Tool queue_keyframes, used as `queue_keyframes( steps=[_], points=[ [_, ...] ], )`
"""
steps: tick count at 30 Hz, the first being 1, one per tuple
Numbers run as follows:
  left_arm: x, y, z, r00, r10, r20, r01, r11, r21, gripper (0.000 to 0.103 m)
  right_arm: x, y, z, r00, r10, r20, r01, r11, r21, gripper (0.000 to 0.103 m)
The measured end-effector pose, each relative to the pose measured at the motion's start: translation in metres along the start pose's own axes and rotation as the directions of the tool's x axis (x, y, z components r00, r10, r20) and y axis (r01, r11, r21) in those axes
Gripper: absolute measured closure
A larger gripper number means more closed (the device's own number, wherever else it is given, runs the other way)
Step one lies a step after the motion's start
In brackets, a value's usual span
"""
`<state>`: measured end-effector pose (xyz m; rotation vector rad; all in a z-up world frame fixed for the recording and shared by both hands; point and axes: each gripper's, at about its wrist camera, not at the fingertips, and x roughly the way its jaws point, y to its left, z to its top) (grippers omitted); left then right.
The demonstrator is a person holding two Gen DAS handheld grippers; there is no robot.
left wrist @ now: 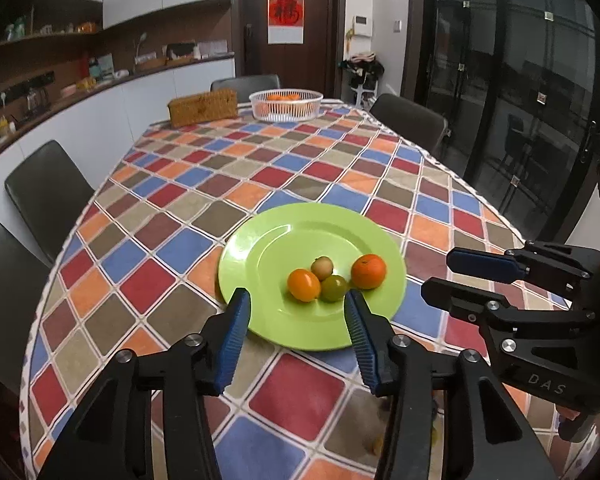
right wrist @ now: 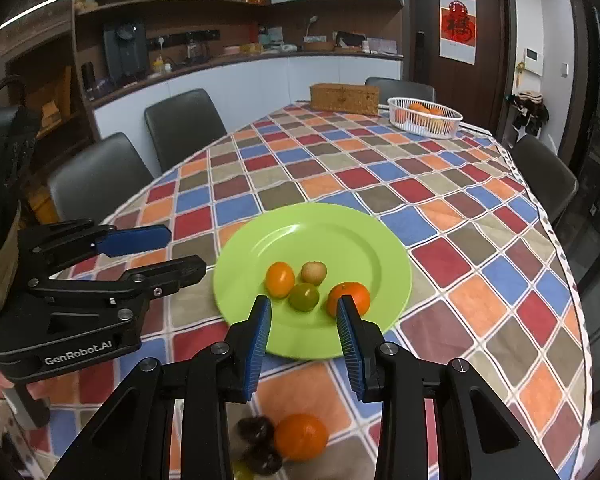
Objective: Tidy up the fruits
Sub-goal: 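Withdraw both open tools from the plate back to the remaining fruits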
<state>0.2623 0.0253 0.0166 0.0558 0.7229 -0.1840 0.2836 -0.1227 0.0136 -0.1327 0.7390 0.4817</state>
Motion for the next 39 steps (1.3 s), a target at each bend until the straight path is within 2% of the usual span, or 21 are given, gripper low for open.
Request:
queue_keyframes(
  steps=[1, 4, 10, 13, 19, 26, 39],
  points=[
    [-0.006, -0.003, -0.002, 1.000, 0.002, 0.009, -0.002, 1.000, 0.006, 0.054, -0.007, 0.001, -0.003, 1.000, 0.002, 0.011, -0.002, 1.000, 0.003, 0.068],
    [-0.025, -0.012, -0.009, 0.999, 0.004, 0.039, -0.005, 1.000, 0.020, 0.047, -0.023, 0.003, -0.009, 0.999, -0.009, 0.041, 0.009, 1.000, 0.009, 0.056],
    [-0.051, -0.027, -0.025, 0.997, 0.008, 0.071, -0.011, 0.999, 0.037, 0.042, -0.052, 0.004, -0.025, 0.996, -0.034, 0.081, 0.032, 0.999, 0.028, 0.055],
    [-0.060, -0.032, -0.033, 0.996, 0.020, 0.086, -0.023, 0.999, 0.037, 0.041, -0.063, 0.002, -0.035, 0.995, -0.047, 0.089, 0.043, 0.998, 0.045, 0.049],
    [-0.071, -0.041, -0.054, 0.995, 0.029, 0.096, -0.031, 0.999, 0.023, 0.038, -0.076, 0.001, -0.055, 0.993, -0.074, 0.091, 0.068, 0.995, 0.071, 0.049],
    [-0.070, -0.049, -0.080, 0.996, 0.039, 0.080, -0.042, 0.999, 0.032, 0.037, -0.080, 0.000, -0.082, 0.993, -0.103, 0.059, 0.098, 0.992, 0.084, 0.049],
    [-0.051, -0.053, -0.112, 0.999, 0.000, 0.033, -0.002, 0.997, 0.073, 0.037, -0.067, 0.003, -0.118, 0.989, -0.141, -0.041, 0.144, 0.988, 0.062, 0.049]
  ],
)
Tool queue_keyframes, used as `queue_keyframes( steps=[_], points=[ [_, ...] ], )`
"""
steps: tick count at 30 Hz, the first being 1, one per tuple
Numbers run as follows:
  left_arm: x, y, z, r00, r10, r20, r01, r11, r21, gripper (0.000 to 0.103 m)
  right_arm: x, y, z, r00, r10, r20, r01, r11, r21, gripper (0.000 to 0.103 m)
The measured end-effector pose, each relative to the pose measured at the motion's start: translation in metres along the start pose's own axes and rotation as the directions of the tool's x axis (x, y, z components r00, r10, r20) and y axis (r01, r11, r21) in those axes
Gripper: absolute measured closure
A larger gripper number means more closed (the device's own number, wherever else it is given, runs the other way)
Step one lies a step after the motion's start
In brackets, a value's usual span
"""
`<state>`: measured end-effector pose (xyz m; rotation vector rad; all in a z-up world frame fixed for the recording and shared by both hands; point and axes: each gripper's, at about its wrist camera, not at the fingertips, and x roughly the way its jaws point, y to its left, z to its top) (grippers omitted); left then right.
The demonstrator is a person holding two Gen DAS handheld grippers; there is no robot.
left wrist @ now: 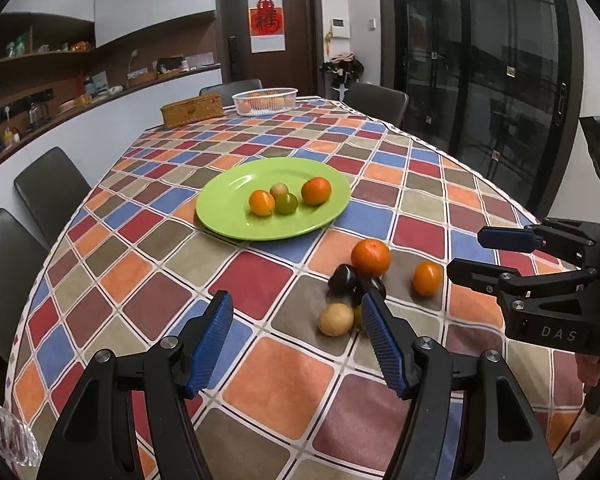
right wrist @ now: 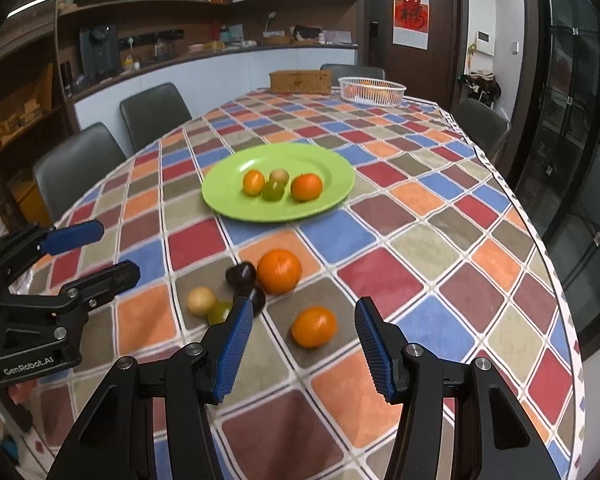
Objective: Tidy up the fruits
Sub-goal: 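Withdraw both open tools from the plate back to the remaining fruits, then grasp a second brown fruit with the left tool while the right tool grasps an orange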
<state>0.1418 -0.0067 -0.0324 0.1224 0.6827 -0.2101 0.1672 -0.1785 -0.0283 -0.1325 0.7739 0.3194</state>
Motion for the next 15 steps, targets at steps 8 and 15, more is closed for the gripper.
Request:
queue_keyframes(
  steps=[8, 15],
  points=[
    [0.013, -0.004, -0.010, 1.000, -0.023, -0.019, 0.024, 0.997, 0.078, 0.037, 0.009, 0.002, -0.009, 0.999, -0.010, -0.036, 0.010, 1.000, -0.013, 0.049],
    [0.030, -0.005, -0.017, 0.997, -0.039, -0.059, 0.046, 0.991, 0.123, 0.037, 0.024, 0.000, -0.013, 0.997, -0.006, -0.076, 0.006, 1.000, -0.004, 0.049]
  ],
)
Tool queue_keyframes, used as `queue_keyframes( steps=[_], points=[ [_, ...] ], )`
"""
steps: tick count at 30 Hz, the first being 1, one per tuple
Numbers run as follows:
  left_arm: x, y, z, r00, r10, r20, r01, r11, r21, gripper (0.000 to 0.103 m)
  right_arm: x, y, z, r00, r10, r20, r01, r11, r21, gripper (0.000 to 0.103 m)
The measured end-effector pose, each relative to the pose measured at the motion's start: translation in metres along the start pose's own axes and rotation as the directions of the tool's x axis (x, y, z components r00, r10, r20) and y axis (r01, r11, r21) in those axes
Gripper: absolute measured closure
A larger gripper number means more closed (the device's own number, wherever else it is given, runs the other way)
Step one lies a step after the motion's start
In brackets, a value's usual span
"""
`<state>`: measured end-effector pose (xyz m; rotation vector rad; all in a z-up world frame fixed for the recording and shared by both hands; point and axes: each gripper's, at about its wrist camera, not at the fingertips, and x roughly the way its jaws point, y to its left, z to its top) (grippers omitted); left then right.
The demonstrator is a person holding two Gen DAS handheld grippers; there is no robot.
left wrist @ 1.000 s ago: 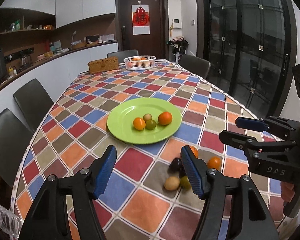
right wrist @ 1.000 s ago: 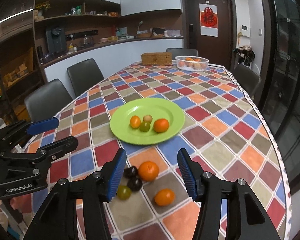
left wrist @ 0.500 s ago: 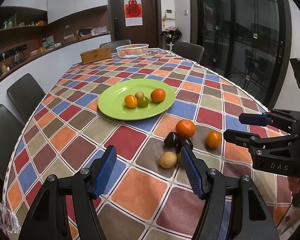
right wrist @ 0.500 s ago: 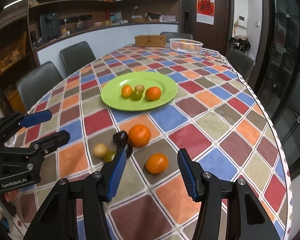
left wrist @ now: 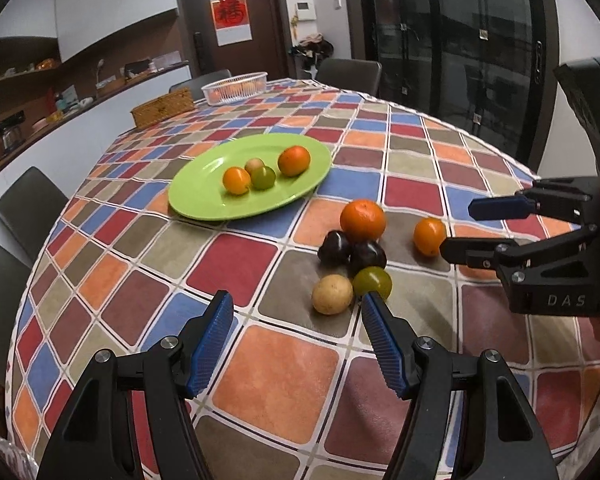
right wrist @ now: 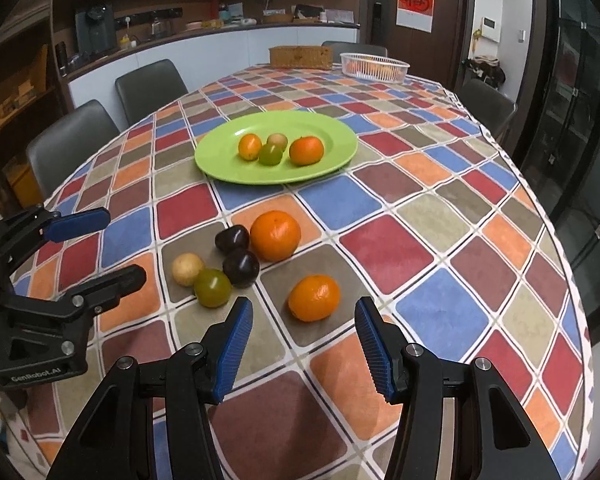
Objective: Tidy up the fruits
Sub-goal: 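Grasp a second brown fruit with the left tool while the right tool grasps an orange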
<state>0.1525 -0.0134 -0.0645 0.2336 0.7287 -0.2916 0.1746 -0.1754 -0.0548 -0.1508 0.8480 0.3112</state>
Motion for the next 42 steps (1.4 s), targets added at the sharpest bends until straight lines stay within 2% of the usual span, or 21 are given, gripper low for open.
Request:
queue_keyframes(
  steps=[10, 22, 32, 34, 38, 42],
  points=[
    [0.020, -0.003, -0.002, 0.999, -0.030, -0.034, 0.031, 0.998, 0.050, 0.038, 0.013, -0.005, 0.000, 1.000, 0.010, -0.024, -0.009, 1.000, 0.015, 0.049],
    [0.035, -0.007, 0.005, 0.994, -0.092, -0.059, 0.094, 0.995, 0.030, 0.045, 0.023, -0.010, 0.002, 0.999, 0.028, -0.040, -0.027, 0.999, 0.034, 0.049],
    [0.040, 0.000, 0.008, 0.979, -0.198, -0.054, 0.196, 0.980, -0.038, 0.067, 0.031, -0.011, 0.003, 0.998, 0.045, -0.045, -0.043, 0.998, 0.043, 0.050],
    [0.041, 0.001, 0.008, 0.978, -0.200, -0.055, 0.198, 0.979, -0.041, 0.071, 0.033, -0.010, 0.004, 0.998, 0.045, -0.046, -0.044, 0.998, 0.039, 0.051],
    [0.040, 0.002, 0.006, 0.980, -0.189, -0.057, 0.187, 0.982, -0.041, 0.076, 0.037, -0.008, 0.004, 0.998, 0.043, -0.053, -0.042, 0.999, 0.026, 0.058],
    [0.039, 0.003, 0.005, 0.980, -0.190, -0.059, 0.187, 0.981, -0.053, 0.077, 0.040, -0.006, 0.004, 0.998, 0.033, -0.054, -0.032, 0.999, 0.014, 0.062]
  ],
)
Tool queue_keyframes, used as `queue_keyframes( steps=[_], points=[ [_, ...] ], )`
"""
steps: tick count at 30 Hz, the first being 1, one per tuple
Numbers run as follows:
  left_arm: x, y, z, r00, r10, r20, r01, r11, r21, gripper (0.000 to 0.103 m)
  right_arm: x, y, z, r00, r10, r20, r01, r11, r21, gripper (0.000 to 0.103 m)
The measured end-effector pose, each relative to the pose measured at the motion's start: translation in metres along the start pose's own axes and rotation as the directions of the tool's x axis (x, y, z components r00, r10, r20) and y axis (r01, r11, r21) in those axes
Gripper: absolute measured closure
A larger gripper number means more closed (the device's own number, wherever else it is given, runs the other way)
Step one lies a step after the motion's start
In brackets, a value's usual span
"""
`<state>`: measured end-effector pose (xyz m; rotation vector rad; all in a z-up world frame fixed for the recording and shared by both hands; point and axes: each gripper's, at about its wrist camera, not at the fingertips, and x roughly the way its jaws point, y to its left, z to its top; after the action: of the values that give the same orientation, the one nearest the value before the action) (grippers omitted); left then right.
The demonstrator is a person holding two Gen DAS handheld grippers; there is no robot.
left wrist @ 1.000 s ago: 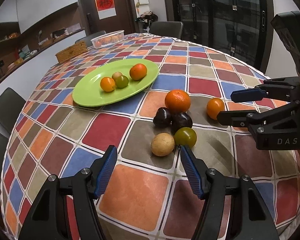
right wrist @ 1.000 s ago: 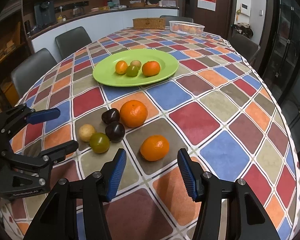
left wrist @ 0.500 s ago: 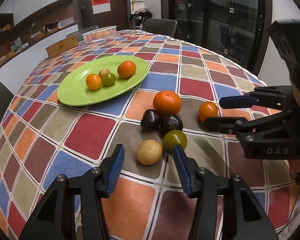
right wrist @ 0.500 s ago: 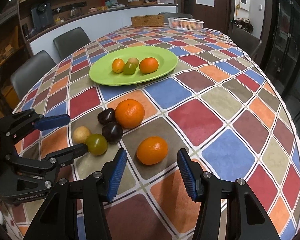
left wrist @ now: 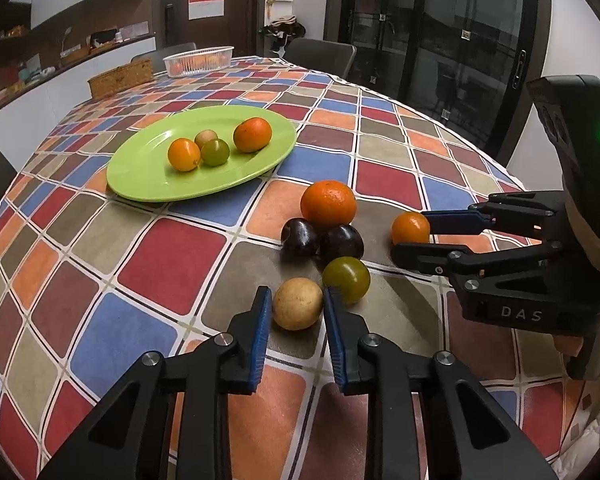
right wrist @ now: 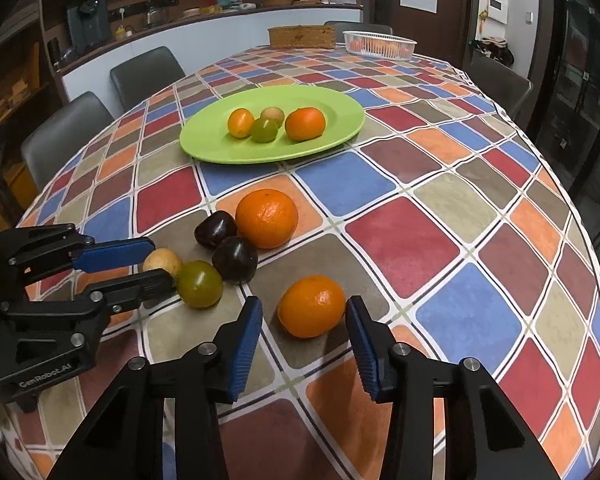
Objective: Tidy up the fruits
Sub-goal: 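Grasp a second brown fruit with the left tool while the right tool grasps an orange, then carry the brown fruit and orange over the green plate and open both tools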
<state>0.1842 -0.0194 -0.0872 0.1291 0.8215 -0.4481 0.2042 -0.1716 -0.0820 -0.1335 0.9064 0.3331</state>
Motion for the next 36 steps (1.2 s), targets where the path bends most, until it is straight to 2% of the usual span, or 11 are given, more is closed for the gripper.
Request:
queue_keyframes(
  steps=[2, 10, 20, 36],
  points=[
    [0.000, 0.000, 0.000, 1.000, 0.005, 0.001, -0.005, 1.000, -0.004, 0.077, 0.001, 0.000, 0.000, 1.000, 0.001, -0.005, -0.001, 1.000, -0.001, 0.068],
    [-0.007, -0.001, 0.001, 1.000, 0.017, 0.018, -0.017, 0.999, -0.031, 0.077, -0.004, -0.001, -0.002, 1.000, 0.010, 0.005, -0.010, 1.000, 0.004, 0.068],
    [-0.031, -0.004, 0.006, 0.997, 0.035, 0.074, -0.032, 0.998, -0.052, 0.077, -0.032, 0.011, 0.005, 0.997, 0.039, 0.071, -0.037, 0.999, -0.025, 0.068],
    [-0.059, 0.003, 0.043, 0.977, 0.088, 0.193, -0.078, 0.995, -0.063, 0.077, -0.054, 0.016, 0.038, 0.982, 0.077, 0.172, -0.070, 0.996, -0.048, 0.068]
  ],
)
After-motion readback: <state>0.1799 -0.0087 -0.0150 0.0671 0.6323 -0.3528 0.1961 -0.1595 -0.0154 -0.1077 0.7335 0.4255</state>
